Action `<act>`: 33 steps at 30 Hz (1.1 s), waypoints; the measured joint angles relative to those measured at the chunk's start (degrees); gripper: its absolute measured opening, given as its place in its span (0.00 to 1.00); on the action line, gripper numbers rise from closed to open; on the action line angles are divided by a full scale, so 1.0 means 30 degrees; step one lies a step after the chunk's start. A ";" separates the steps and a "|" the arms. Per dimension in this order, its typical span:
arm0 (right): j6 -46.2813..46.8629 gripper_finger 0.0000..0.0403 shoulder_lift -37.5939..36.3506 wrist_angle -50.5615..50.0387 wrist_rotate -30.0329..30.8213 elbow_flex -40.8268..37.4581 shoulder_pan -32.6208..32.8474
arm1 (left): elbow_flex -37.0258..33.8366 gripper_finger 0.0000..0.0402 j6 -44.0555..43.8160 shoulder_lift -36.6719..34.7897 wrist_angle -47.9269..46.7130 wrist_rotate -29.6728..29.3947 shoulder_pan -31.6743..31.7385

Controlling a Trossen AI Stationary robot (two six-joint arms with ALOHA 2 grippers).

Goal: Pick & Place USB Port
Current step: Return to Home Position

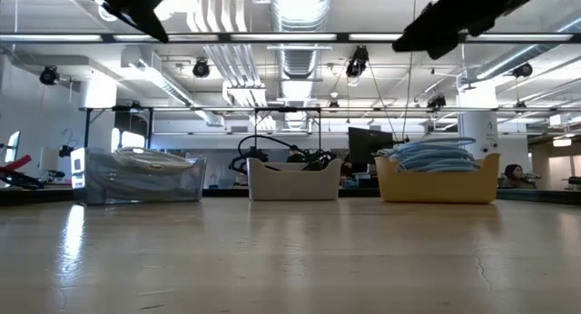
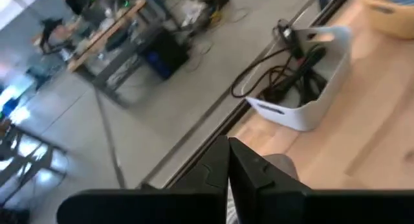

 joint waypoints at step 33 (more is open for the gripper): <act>0.0184 0.42 -1.2549 0.1229 0.0022 -0.5430 -0.0022 | -1.3866 0.01 1.1409 -1.0606 2.1468 0.9357 -0.4073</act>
